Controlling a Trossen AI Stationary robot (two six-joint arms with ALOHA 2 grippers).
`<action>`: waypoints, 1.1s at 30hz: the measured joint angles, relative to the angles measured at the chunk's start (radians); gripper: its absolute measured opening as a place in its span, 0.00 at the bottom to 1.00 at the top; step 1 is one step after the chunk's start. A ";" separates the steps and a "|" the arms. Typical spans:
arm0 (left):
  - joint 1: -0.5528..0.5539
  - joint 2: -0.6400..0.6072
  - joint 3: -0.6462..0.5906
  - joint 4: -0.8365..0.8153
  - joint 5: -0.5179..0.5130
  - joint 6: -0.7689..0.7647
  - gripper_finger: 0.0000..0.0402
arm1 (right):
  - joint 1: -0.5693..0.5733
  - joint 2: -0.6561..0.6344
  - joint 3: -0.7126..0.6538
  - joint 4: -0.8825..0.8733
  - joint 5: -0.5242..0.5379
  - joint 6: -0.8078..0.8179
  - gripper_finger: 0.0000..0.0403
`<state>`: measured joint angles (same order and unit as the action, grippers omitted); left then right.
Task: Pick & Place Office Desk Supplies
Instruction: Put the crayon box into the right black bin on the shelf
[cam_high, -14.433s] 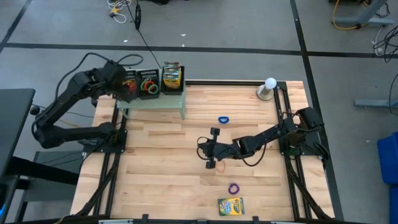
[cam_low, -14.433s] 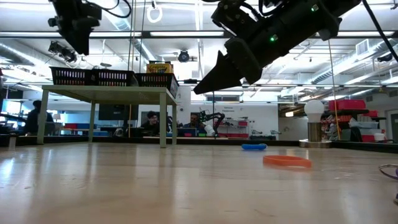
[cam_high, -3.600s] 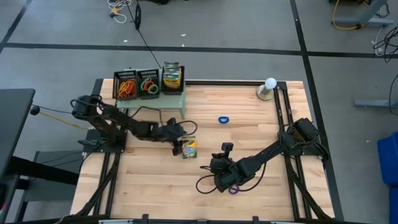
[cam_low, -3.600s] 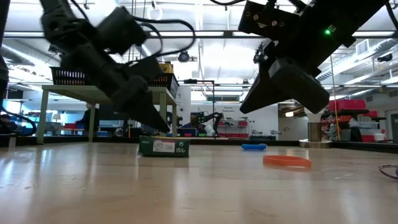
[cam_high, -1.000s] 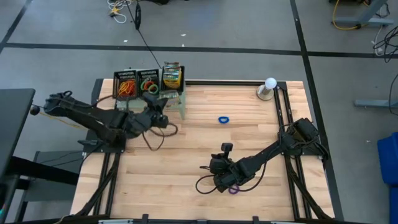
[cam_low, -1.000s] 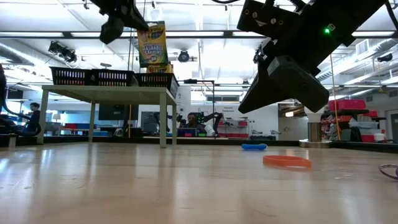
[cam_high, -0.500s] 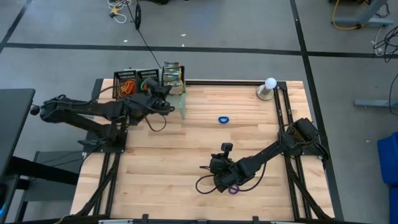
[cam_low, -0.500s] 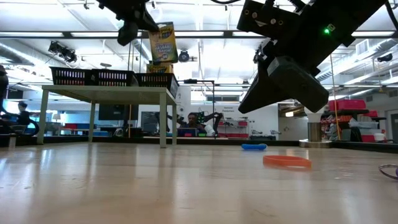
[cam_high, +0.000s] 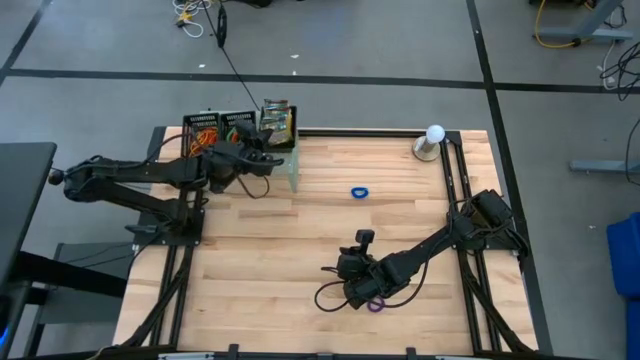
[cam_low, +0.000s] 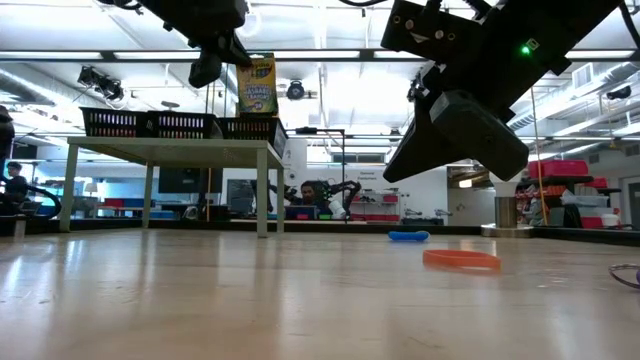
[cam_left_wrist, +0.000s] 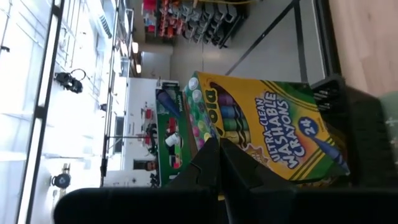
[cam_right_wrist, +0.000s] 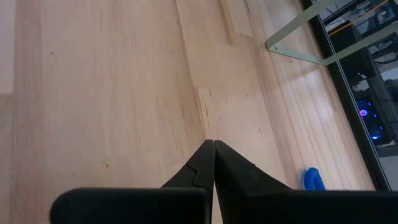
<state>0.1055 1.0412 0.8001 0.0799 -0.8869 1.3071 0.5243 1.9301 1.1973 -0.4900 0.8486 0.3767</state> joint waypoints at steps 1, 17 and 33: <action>0.006 0.000 0.000 0.000 0.000 0.000 0.02 | 0.000 0.000 0.000 0.000 0.000 0.000 0.03; 0.034 0.001 0.000 -0.030 0.020 -0.024 0.07 | 0.000 0.000 0.000 0.000 0.000 0.000 0.03; 0.054 0.010 0.000 -0.065 0.000 -0.077 0.17 | 0.000 0.000 0.000 0.003 0.000 -0.008 0.03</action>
<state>0.1598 1.0508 0.8001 0.0149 -0.8866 1.2301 0.5243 1.9301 1.1973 -0.4870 0.8486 0.3687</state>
